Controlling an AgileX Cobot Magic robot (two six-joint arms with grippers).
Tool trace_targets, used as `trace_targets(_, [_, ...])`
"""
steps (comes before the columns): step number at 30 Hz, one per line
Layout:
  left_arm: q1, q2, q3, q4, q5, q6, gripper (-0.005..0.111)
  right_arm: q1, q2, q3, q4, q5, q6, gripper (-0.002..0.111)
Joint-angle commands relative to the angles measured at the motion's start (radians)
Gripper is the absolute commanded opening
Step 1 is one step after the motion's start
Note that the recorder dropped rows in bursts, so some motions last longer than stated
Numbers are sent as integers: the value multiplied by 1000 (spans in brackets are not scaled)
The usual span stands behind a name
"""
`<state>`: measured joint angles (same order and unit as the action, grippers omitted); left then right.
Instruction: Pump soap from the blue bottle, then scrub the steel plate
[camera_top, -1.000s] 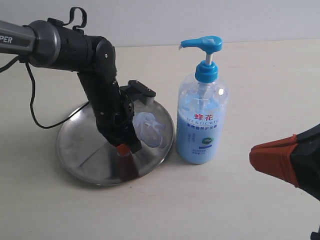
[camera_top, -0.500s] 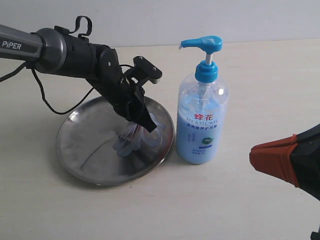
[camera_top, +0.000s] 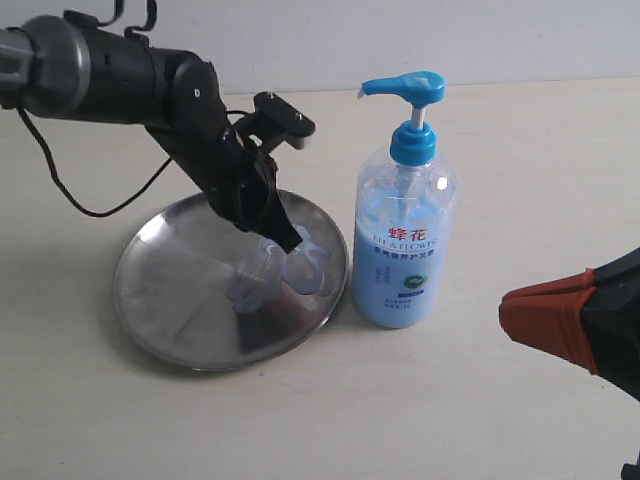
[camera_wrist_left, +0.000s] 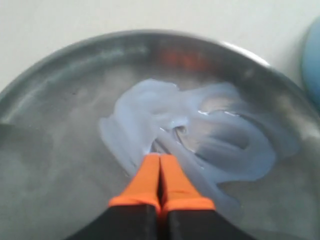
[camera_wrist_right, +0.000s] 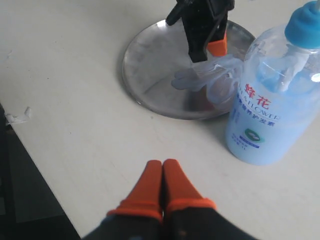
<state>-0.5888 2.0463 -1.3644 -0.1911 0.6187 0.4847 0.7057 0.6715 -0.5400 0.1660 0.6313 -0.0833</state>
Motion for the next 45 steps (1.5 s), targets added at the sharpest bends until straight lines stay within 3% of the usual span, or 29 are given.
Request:
trace_targets(1, [-1, -90, 17, 0, 65, -71, 0, -2, -7, 0, -12, -13, -5, 0])
trace_targets(19, [-1, -482, 298, -14, 93, -201, 0, -2, -7, 0, -50, -8, 0, 0])
trace_targets(45, [-1, -979, 446, -59, 77, -201, 0, -2, -7, 4, -93, -19, 52, 0])
